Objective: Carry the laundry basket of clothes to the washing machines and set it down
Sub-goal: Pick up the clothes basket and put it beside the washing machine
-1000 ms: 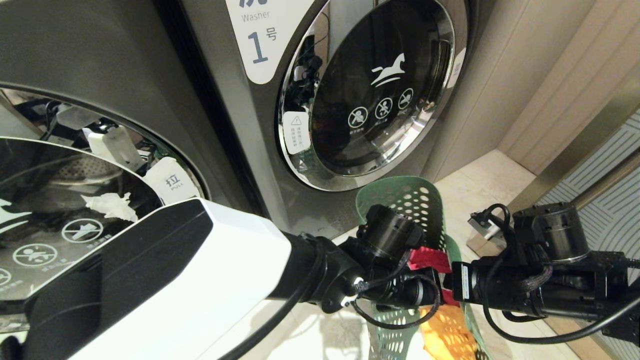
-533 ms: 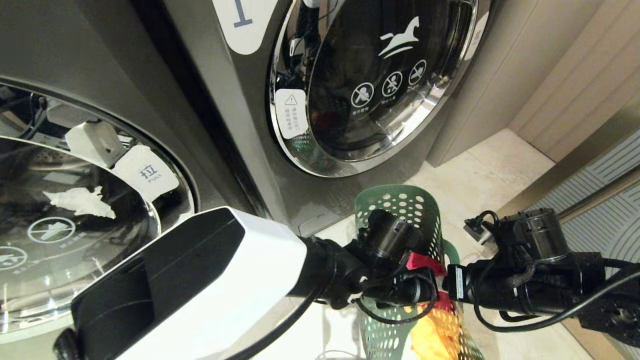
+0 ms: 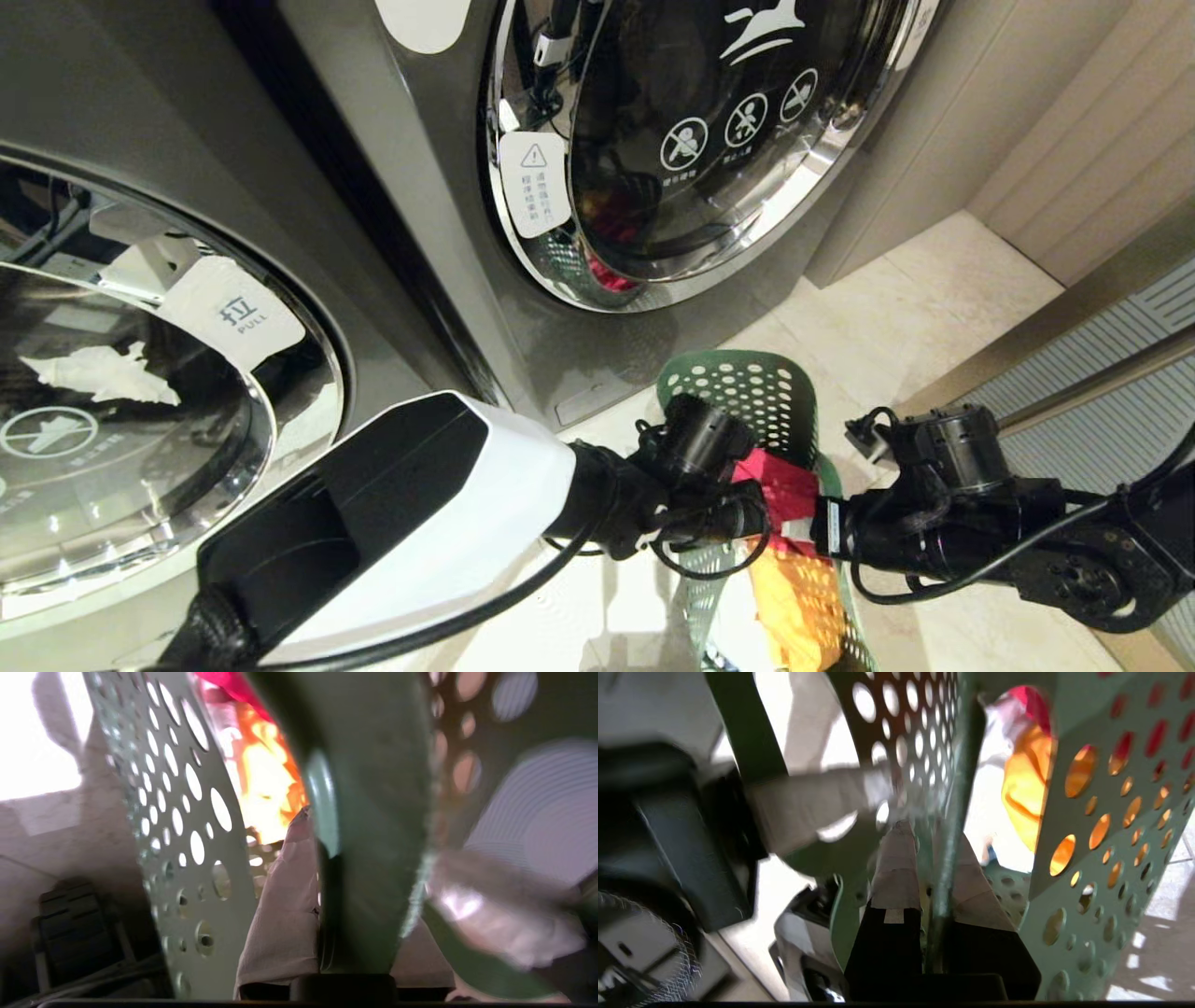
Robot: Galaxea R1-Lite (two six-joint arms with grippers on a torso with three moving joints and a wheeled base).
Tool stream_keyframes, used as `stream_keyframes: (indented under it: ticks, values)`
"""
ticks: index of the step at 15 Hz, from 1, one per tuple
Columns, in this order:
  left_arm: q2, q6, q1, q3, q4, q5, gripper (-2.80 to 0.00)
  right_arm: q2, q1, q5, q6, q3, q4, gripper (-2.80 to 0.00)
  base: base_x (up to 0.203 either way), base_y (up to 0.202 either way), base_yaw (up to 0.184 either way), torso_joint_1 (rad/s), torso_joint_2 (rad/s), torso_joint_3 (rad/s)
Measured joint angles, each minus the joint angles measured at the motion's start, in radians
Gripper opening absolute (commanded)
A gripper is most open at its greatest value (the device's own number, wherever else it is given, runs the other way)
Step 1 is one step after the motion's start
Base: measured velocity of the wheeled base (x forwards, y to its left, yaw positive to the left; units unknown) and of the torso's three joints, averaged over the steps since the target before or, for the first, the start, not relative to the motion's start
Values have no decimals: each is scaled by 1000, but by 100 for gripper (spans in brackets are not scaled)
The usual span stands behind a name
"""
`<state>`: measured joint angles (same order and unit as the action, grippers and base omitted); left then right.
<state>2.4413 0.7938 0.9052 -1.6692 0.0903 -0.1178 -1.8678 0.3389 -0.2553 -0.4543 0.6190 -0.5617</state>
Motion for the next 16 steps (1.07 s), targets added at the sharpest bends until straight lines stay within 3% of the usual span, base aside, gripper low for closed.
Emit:
stream_keyframes:
  ticks: [3, 11, 16]
  values:
    - [11, -2, -16, -11, 21, 1, -280, -46, -14, 0, 55, 5, -3, -280, 0, 0, 0, 0, 0, 0]
    - [22, -1, -19, -29, 11, 4, -280, -106, -44, 3, 57, 11, -48, -280, 0, 0, 0, 0, 0, 0]
    - [22, -2, -21, -29, 8, 9, -280, -135, -137, 9, 108, 60, -48, -280, 0, 0, 0, 0, 0, 0]
